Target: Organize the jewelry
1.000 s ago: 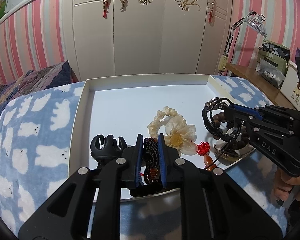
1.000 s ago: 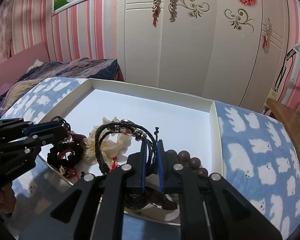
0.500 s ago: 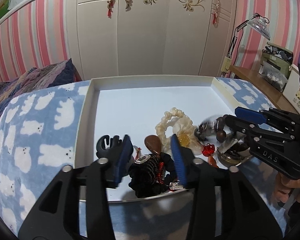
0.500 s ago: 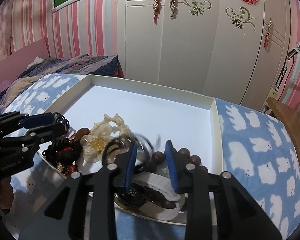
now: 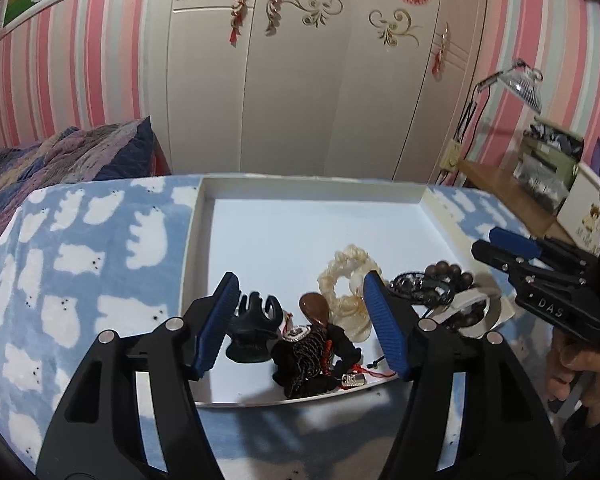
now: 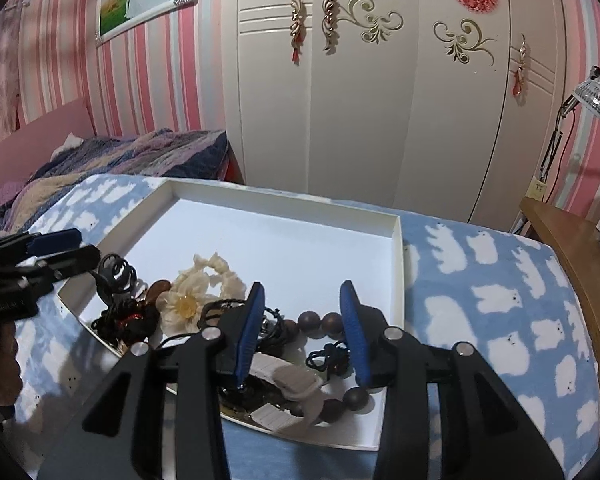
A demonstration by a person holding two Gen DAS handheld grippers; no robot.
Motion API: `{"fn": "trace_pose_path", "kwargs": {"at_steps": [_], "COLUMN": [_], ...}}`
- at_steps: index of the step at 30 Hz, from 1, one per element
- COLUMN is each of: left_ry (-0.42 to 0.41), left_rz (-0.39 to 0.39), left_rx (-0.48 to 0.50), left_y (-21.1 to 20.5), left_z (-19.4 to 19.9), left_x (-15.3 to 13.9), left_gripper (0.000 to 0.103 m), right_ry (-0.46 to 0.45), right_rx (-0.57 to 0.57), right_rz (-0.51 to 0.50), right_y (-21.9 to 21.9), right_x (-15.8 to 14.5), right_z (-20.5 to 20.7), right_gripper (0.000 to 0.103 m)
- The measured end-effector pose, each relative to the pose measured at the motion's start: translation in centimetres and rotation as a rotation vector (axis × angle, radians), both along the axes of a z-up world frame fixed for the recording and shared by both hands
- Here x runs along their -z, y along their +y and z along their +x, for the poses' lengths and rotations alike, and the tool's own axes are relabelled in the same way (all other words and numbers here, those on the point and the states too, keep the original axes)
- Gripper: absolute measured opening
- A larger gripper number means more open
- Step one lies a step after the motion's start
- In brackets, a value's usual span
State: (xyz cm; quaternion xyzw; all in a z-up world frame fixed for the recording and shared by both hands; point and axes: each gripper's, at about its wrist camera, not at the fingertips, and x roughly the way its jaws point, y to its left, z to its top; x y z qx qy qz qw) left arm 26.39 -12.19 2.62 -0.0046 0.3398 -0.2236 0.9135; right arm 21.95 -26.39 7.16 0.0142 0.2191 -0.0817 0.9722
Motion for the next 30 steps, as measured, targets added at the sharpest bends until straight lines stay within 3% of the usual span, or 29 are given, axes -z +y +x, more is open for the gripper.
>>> {"fn": "trace_pose_path", "kwargs": {"at_steps": [10, 14, 17, 20, 23, 30], "left_ry": [-0.031, -0.048, -0.060, -0.099, -0.119, -0.201], "left_rz": [-0.039, -0.022, -0.013, 0.004, 0.036, 0.053], "left_rx": [-0.039, -0.055, -0.069, -0.079, -0.080, -0.176], "left_y": [1.8, 1.7, 1.6, 1.7, 2.4, 8.2], "left_z": [-0.4, -0.7, -1.1, -2.4, -3.9, -9.7], "left_x": [-2.2, -2.7, -3.3, -4.3, -4.6, -4.1], "left_gripper": [0.066, 0.070, 0.075, 0.089, 0.092, 0.099], "right_ry": [-0.057, -0.079, -0.092, -0.133, -0.161, -0.157], "right_rx": [0.001, 0.004, 0.003, -0.001, 0.015, 0.176], "right_rz": [0.008, 0.016, 0.009, 0.015, 0.028, 0.060], "right_y": [0.1, 0.4, 0.9, 0.9, 0.1, -3.7], "right_x": [-1.5, -2.1, -2.8, -3.6, -3.6, -0.2], "right_z": [-1.2, -1.6, -2.1, -3.8, -6.1, -12.8], "right_gripper": [0.040, 0.062, 0.071, 0.085, 0.096, 0.099]}}
